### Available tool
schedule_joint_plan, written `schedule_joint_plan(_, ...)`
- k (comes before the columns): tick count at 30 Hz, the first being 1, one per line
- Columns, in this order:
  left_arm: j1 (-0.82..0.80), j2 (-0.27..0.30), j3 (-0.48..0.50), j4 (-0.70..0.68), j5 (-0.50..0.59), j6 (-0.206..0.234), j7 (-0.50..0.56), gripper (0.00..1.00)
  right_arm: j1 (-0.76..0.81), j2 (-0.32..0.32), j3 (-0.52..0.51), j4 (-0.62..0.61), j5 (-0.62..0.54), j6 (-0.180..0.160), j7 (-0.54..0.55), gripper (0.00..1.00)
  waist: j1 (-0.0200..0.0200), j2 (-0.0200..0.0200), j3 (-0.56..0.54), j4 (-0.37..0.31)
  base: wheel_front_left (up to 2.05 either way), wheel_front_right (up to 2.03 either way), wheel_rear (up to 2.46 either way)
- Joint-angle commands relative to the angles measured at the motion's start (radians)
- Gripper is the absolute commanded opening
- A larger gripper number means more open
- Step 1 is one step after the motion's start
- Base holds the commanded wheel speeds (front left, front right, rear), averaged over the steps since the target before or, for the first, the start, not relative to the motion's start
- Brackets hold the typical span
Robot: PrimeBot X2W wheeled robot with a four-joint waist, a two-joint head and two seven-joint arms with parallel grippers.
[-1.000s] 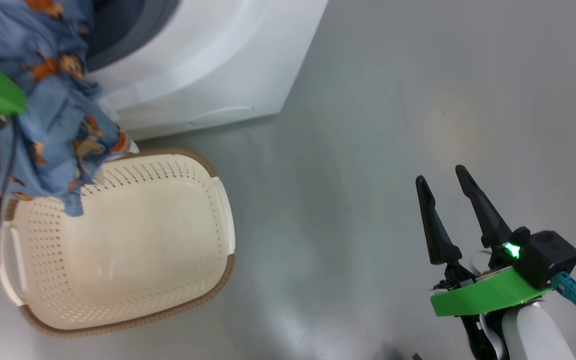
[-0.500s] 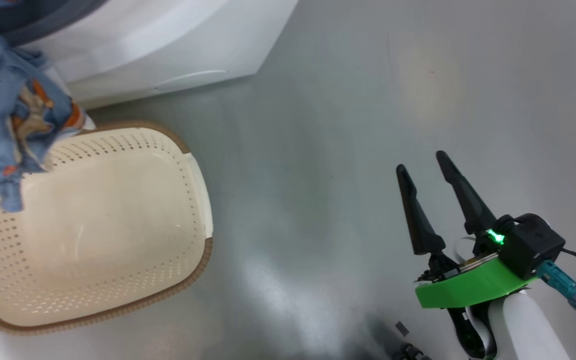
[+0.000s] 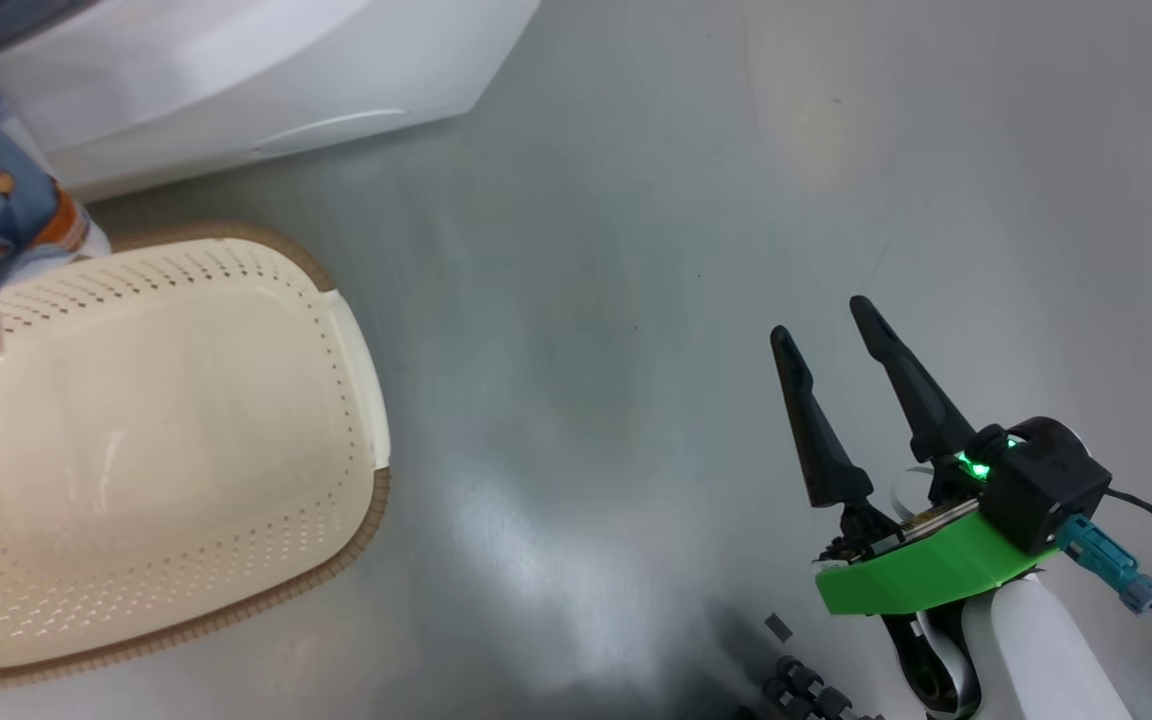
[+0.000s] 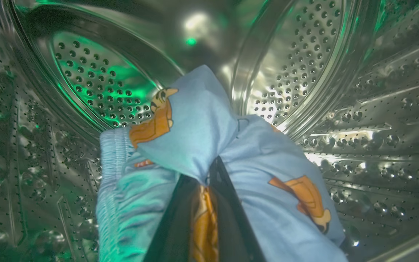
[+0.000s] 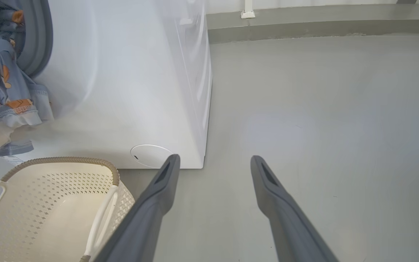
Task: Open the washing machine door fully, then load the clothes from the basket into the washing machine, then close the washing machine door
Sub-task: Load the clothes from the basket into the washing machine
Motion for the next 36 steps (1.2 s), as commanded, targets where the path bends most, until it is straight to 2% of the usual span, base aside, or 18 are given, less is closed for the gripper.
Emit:
schedule_joint_plan(1,-0.039,0.054,0.017,-0.046,0.017,0.013,-0.01,0.0,0.012,0.001,0.025,-0.016,-0.006,0.002,-0.005,1.0,0.0,0.0,0.012,-0.008,0.0,0.0,0.0)
schedule_joint_plan(7,-0.063,0.062,0.031,-0.101,0.038,0.03,-0.01,0.0,0.011,0.001,0.033,-0.015,-0.009,0.002,-0.005,1.0,0.0,0.0,0.026,-0.025,0.0,0.0,0.0)
schedule_joint_plan(13,-0.065,0.06,0.015,-0.115,0.069,0.03,-0.011,0.0,0.013,0.001,0.037,-0.014,-0.006,0.002,-0.005,1.0,0.0,0.0,0.03,-0.029,0.0,0.0,0.0)
schedule_joint_plan(21,-0.079,0.05,-0.021,0.022,0.086,0.021,-0.004,0.0,0.016,0.001,0.05,-0.005,0.001,0.002,-0.005,1.0,0.0,0.0,0.015,-0.029,0.0,0.0,0.0)
schedule_joint_plan(27,-0.105,0.04,-0.042,0.117,0.091,0.031,0.03,0.0,0.018,0.001,0.051,0.002,0.004,0.002,-0.005,1.0,0.0,0.0,-0.005,-0.027,0.0,0.0,0.0)
schedule_joint_plan(28,-0.108,0.038,-0.046,0.131,0.094,0.033,0.037,0.08,0.019,0.001,0.051,0.003,0.005,0.002,-0.005,1.0,0.0,0.0,-0.01,-0.028,0.0,0.0,0.0)
schedule_joint_plan(30,-0.114,0.035,-0.052,0.159,0.095,0.042,0.053,0.11,0.022,0.001,0.05,0.004,0.006,0.002,-0.005,1.0,0.0,0.0,-0.019,-0.028,0.0,0.0,0.0)
schedule_joint_plan(31,-0.116,0.032,-0.055,0.172,0.096,0.044,0.063,0.18,0.023,0.001,0.05,0.004,0.007,0.002,-0.005,1.0,0.0,0.0,-0.022,-0.028,0.0,0.0,0.0)
schedule_joint_plan(32,-0.117,0.03,-0.057,0.185,0.095,0.047,0.071,0.3,0.024,0.001,0.05,0.005,0.007,0.002,-0.005,1.0,0.0,0.0,-0.026,-0.029,0.0,0.0,0.0)
schedule_joint_plan(35,-0.121,0.022,-0.059,0.213,0.09,0.057,0.081,0.49,0.028,0.001,0.049,0.005,0.008,0.002,-0.005,1.0,0.0,0.0,-0.034,-0.027,0.0,0.0,0.0)
schedule_joint_plan(36,-0.121,0.019,-0.061,0.223,0.09,0.061,0.087,0.82,0.029,0.001,0.047,0.005,0.009,0.002,-0.005,1.0,0.0,0.0,-0.037,-0.026,0.0,0.0,0.0)
